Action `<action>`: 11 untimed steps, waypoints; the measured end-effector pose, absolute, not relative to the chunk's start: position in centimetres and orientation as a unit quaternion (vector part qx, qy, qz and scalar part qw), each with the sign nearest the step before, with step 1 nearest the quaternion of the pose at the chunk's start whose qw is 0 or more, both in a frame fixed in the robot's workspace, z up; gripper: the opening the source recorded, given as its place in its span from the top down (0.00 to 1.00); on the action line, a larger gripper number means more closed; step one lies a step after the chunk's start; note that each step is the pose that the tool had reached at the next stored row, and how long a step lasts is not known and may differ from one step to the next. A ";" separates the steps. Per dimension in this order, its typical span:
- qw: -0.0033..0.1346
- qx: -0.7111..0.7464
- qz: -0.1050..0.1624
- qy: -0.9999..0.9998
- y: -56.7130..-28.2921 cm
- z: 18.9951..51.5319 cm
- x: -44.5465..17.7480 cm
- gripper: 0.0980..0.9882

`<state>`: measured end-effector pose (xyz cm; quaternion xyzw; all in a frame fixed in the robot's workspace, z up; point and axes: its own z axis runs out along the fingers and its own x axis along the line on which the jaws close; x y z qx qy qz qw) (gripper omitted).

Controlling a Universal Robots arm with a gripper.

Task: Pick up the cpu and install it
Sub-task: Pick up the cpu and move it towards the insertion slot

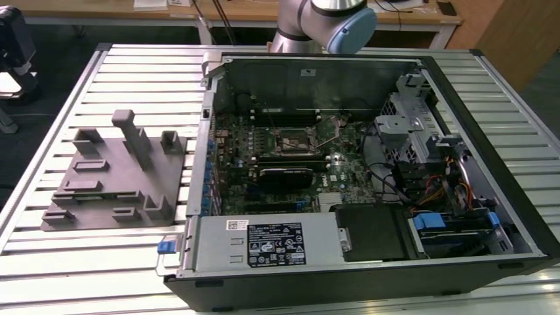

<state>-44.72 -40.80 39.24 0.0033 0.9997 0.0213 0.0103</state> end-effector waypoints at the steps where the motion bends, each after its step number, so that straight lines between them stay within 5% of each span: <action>1: 0.010 0.003 0.021 1.000 -40.8 39.5 -44.7 0.50; 11: 0.010 0.003 0.021 1.000 -40.8 41.7 -44.7 0.50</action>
